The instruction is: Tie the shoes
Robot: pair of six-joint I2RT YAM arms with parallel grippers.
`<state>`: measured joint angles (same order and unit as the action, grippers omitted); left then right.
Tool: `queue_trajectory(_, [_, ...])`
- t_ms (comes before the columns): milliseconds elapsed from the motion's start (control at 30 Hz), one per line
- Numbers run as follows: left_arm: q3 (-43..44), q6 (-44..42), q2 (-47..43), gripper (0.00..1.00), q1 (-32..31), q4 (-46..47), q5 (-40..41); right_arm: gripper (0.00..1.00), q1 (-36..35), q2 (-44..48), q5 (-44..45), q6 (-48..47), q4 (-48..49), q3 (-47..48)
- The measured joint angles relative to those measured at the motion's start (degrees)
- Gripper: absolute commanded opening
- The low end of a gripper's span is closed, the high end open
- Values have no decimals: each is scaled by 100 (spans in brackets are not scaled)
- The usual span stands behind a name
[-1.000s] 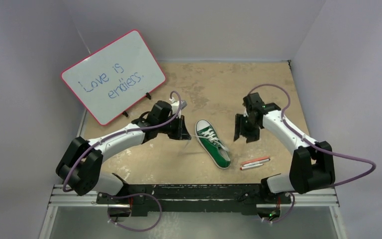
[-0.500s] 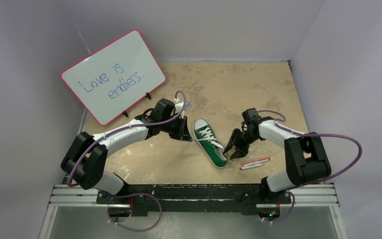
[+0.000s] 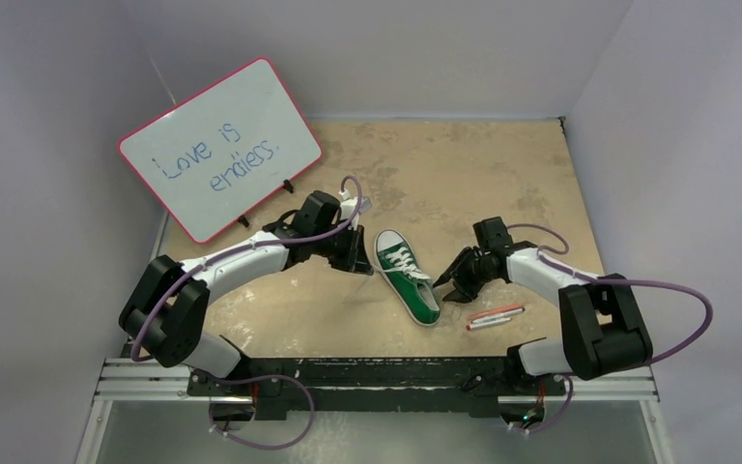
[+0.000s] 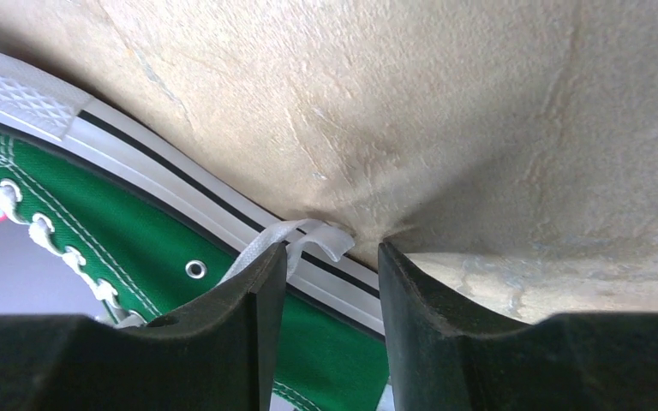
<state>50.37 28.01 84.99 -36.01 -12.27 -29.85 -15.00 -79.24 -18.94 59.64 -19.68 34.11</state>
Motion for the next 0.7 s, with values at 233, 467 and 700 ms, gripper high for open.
queue_trajectory(233, [-2, 35, 0, 0, 0, 26, 0, 26, -72, 46, -127, 549, 627, -267])
queue_trajectory(467, [-20, 146, -66, 0, 0, 63, 37, 0, -90, 426, 243, 951, 804, -638])
queue_trajectory(700, [-107, 179, -411, 0, 0, -120, 358, 0, -101, 1154, 2041, 570, -575, 238])
